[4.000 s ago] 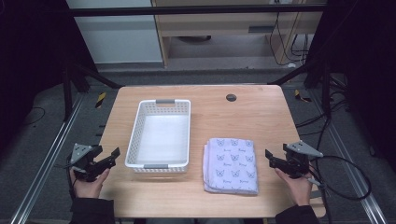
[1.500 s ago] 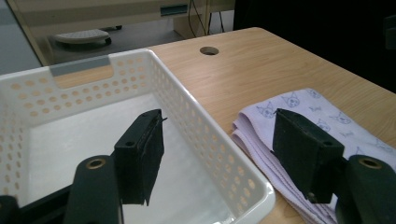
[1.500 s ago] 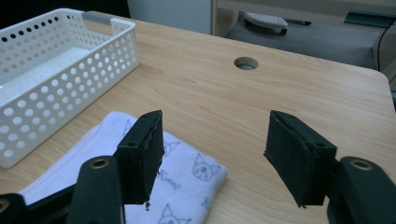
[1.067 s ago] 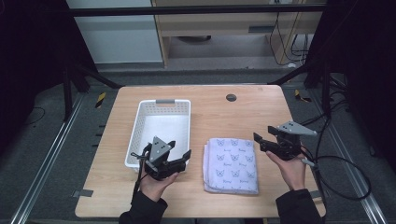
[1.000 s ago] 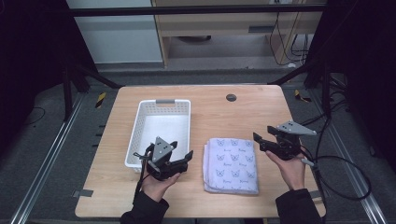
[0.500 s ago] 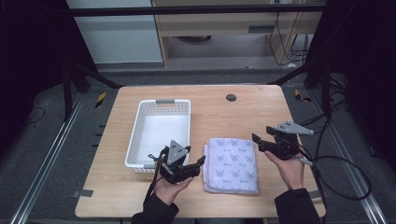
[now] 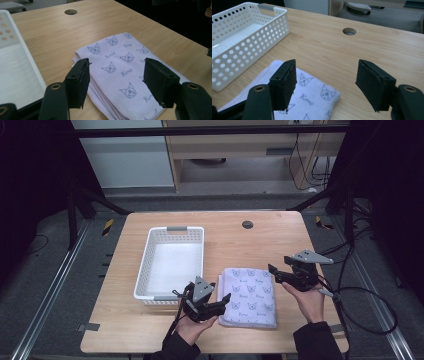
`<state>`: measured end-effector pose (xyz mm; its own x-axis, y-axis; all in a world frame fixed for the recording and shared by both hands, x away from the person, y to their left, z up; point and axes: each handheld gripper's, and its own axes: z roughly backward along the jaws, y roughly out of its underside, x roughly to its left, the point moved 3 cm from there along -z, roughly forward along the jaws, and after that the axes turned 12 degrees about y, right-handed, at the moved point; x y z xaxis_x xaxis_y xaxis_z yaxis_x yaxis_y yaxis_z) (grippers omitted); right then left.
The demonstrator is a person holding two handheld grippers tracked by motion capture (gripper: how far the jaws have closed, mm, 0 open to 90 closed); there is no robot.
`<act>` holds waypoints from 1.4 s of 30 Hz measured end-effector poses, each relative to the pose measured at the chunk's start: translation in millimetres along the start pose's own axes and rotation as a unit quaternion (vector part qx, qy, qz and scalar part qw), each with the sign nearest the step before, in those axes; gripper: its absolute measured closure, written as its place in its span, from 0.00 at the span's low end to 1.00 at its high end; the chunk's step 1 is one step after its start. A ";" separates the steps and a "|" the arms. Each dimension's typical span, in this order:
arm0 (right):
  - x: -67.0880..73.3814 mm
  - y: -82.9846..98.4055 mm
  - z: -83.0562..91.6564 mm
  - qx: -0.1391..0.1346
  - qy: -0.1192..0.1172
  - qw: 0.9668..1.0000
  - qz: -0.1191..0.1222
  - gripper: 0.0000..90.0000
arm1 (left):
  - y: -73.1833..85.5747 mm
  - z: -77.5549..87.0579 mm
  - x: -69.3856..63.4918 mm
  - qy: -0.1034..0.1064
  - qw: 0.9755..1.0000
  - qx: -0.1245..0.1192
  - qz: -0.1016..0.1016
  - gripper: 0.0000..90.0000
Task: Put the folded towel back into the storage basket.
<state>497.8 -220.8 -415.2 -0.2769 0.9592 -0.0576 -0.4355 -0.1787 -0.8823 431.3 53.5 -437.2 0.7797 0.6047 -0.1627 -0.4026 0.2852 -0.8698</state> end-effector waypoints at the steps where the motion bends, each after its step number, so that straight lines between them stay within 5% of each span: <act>1: 0.6 0.1 -0.6 0.001 -0.002 1.000 -0.001 0.37 | 1.4 -1.0 -1.0 0.001 1.000 0.002 -0.001 0.42; 12: 5.7 6.2 -14.5 0.028 -0.005 0.999 0.019 0.36 | 20.3 -11.6 -3.2 0.009 1.000 0.027 0.012 0.44; 20: -2.1 22.4 -20.2 0.032 -0.012 0.999 -0.003 0.36 | 29.7 -18.0 -3.9 0.012 0.999 0.040 0.015 0.44; 42: 3.3 48.6 -57.7 0.071 -0.013 0.997 0.004 0.41 | 56.5 -44.6 7.1 -0.019 0.994 0.089 0.052 0.41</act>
<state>525.1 -213.6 -485.2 -0.3025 0.9518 -0.0506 -0.5498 -0.2176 -0.8064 435.5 40.8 -508.4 0.7119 0.6645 -0.2273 -0.5618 0.3447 -0.7520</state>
